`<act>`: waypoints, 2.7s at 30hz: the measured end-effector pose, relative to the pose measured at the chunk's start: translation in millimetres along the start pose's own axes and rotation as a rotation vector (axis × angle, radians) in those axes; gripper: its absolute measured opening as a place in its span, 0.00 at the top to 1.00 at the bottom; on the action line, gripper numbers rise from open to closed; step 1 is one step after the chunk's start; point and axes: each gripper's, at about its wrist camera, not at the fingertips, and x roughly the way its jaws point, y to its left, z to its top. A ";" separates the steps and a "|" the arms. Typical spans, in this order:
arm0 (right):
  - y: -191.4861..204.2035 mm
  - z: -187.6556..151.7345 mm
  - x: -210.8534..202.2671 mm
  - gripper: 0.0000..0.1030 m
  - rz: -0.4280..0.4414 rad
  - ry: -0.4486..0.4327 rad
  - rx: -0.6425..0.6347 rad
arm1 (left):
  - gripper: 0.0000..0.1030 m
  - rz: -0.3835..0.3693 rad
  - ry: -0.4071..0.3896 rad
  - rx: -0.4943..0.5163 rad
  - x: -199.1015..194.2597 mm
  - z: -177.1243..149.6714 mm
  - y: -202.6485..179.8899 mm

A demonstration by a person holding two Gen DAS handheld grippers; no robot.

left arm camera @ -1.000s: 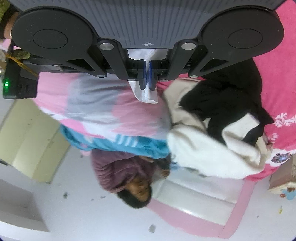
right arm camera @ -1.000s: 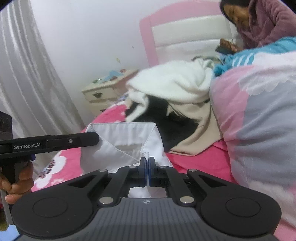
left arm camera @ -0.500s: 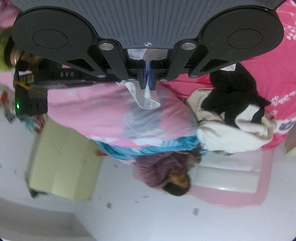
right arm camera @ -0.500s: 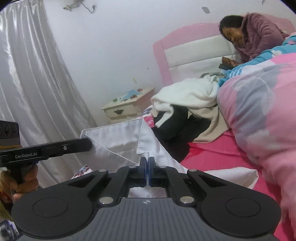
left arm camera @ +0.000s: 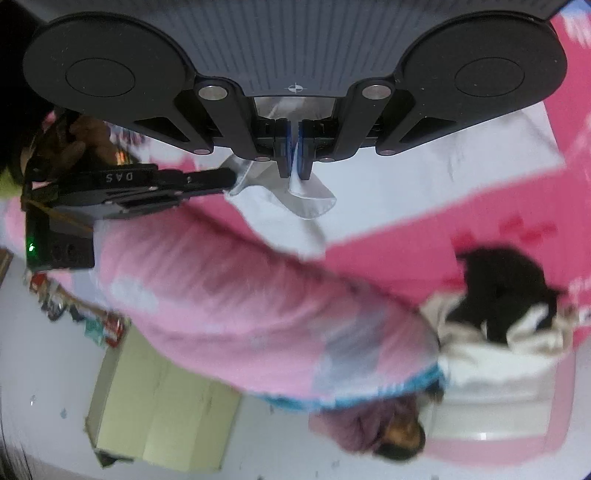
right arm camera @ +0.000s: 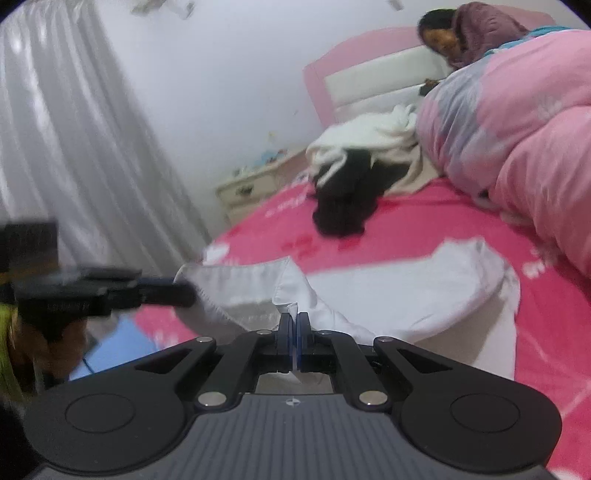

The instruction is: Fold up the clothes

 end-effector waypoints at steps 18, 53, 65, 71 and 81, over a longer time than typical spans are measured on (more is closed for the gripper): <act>-30.4 -35.1 -47.9 0.67 0.040 0.294 0.028 | 0.68 0.013 0.155 -0.486 -17.3 -69.3 51.4; -107.9 -66.6 46.6 0.50 -0.033 0.639 1.187 | 0.88 -0.026 0.442 -0.973 46.7 -77.7 74.9; -93.5 -62.0 35.9 0.98 0.012 0.630 0.928 | 1.00 0.017 0.437 -0.813 49.2 -79.5 63.7; -82.7 -57.6 24.2 0.98 0.031 0.662 0.799 | 1.00 -0.014 0.443 -0.708 44.5 -72.9 53.2; -80.2 -64.3 28.5 0.98 0.049 0.754 0.773 | 1.00 -0.036 0.523 -0.601 43.0 -81.8 44.6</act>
